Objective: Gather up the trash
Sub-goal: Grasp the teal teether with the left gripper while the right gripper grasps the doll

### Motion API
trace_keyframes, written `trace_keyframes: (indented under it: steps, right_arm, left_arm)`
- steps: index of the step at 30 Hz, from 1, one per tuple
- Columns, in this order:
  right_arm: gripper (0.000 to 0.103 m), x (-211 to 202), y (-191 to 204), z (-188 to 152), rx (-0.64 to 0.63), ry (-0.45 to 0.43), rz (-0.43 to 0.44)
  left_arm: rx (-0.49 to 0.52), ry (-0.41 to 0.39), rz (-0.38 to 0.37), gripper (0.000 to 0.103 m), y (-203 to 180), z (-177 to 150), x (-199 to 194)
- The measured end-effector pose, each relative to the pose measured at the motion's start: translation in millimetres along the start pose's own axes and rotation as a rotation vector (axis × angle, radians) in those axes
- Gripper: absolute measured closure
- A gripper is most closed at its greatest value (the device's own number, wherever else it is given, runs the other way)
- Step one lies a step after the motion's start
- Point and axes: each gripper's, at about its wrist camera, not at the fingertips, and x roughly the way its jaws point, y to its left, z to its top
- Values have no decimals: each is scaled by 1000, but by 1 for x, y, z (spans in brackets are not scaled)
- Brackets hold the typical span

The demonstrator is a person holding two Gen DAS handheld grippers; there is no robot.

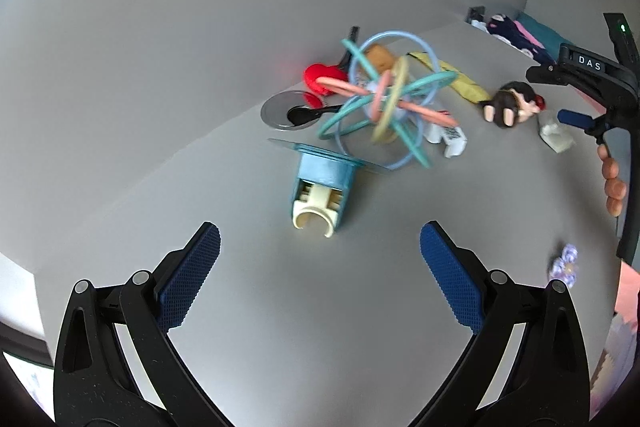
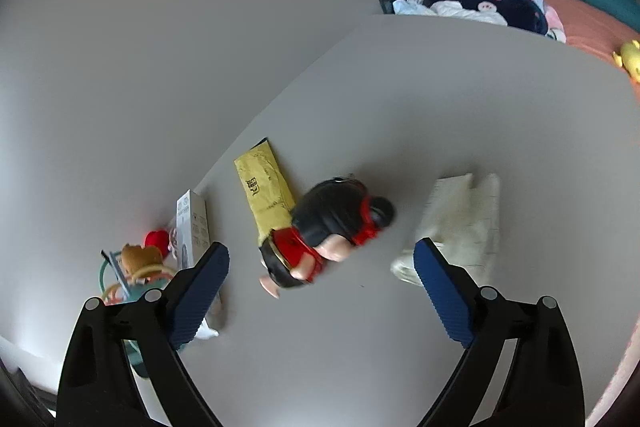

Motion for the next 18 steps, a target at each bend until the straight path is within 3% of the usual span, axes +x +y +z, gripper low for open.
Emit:
trace_keyframes:
  steps: [10,11,14,18]
  right_arm:
    - [9,43,22,2,-34,44,-102]
    - [13,46,24,2,-47,47,-118]
    - [37,62,29,3,-72,85,-163]
    - [42,68,36,2,-123,83,-178]
  left_arm:
    - [2,17,14,8,-5,12,42]
    - [4,17,13,12,-5,13,43]
    - [3,29,9,20,-4,17,51]
    - [-4,41,12,26,-2,22,62]
